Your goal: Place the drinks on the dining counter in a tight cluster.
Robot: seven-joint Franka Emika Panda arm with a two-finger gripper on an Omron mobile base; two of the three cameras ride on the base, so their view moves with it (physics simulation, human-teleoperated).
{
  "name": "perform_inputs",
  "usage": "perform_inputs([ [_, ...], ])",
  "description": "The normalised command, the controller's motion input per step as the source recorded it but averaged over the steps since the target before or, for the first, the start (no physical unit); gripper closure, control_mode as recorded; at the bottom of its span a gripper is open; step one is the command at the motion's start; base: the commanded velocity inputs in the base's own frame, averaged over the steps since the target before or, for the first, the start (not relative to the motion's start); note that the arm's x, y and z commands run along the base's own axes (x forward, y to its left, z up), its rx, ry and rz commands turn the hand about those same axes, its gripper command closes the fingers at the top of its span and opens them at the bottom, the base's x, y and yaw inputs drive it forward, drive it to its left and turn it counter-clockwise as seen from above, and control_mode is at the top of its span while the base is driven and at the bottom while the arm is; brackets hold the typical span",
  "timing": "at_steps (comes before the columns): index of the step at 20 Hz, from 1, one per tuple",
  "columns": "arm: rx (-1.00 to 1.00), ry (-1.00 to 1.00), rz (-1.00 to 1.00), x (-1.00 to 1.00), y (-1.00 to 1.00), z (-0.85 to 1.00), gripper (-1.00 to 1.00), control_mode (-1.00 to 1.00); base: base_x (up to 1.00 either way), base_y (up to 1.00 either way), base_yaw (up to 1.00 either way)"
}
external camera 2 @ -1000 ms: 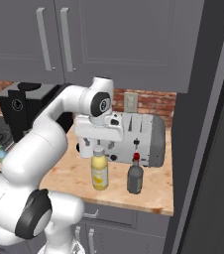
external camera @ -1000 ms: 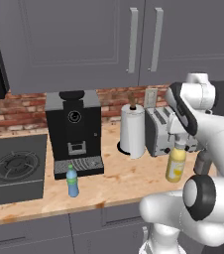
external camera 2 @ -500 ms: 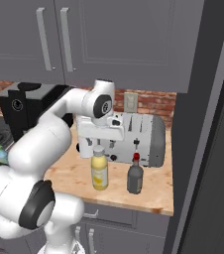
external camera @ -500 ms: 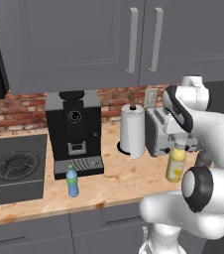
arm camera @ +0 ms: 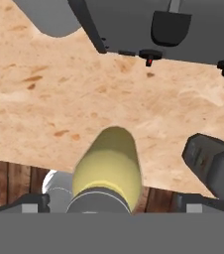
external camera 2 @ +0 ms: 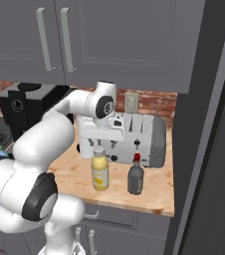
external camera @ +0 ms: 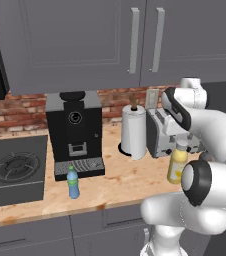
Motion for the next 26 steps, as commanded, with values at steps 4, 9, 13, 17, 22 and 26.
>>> perform_inputs([
  [4, 0.00, 0.00, 0.00, -0.30, 0.00, 0.00, -1.00, -1.00, 0.00, 0.00, 0.00],
  [9, 0.00, 0.00, 0.00, -0.26, 0.00, 0.00, -1.00, -1.00, 0.00, 0.00, 0.00],
  [13, 0.00, 0.00, 0.00, 0.01, 0.00, 0.00, -1.00, -1.00, 0.00, 0.00, 0.00],
  [17, 0.00, 0.00, 0.00, 0.01, 0.00, 0.00, -1.00, -1.00, 0.00, 0.00, 0.00],
  [22, 0.00, 0.00, 0.00, 0.00, 0.00, -0.08, -1.00, -1.00, 0.00, 0.00, 0.00],
  [26, 0.01, 0.00, 0.00, 0.00, 0.00, -0.24, -1.00, -1.00, 0.00, 0.00, 0.00],
])
